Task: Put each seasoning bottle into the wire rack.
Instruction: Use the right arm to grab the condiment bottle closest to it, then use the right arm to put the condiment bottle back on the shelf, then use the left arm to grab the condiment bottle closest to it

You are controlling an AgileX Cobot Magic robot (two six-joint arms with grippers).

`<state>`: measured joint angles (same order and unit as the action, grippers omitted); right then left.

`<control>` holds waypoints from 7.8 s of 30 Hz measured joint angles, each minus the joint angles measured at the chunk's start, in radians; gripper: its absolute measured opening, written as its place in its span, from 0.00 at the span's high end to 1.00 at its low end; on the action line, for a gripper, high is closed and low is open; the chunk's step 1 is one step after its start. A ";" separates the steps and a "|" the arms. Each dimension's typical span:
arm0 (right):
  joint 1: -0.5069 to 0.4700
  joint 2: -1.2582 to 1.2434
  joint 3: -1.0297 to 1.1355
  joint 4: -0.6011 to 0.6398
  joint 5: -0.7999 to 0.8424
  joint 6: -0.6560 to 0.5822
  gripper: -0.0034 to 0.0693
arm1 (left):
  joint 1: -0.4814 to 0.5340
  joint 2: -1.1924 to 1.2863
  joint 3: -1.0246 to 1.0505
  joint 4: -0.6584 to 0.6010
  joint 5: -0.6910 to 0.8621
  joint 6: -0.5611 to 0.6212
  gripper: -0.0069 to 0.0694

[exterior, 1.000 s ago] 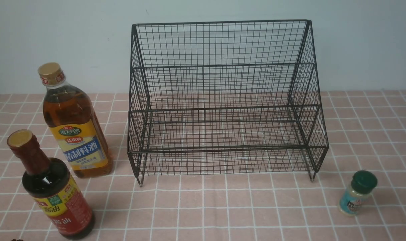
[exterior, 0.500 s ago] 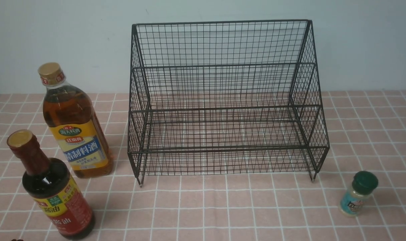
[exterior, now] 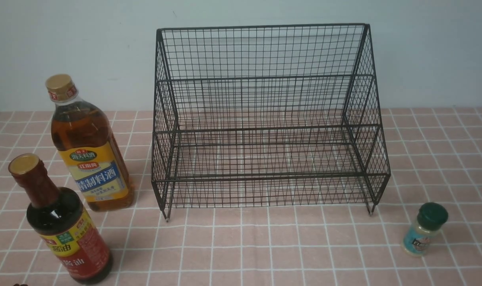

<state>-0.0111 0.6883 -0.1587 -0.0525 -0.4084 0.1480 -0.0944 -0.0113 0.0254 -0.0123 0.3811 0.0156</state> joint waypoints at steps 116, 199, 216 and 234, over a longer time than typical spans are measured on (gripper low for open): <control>0.332 1.044 -0.504 -0.240 -0.214 -0.036 0.47 | 0.000 0.000 0.000 0.000 0.000 0.000 0.92; 0.339 -0.514 -0.502 -0.168 1.089 0.162 0.97 | 0.000 0.000 0.000 0.000 0.000 0.000 0.92; 0.339 -0.514 -0.413 0.120 0.880 -0.174 0.97 | 0.000 0.000 0.000 0.000 0.000 0.000 0.92; 0.014 -0.689 0.088 0.092 0.824 -0.238 0.97 | 0.000 0.000 0.000 0.000 0.000 0.000 0.92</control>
<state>0.0028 -0.0004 -0.0705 0.0391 0.4153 -0.0898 -0.0944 -0.0113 0.0254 -0.0123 0.3814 0.0156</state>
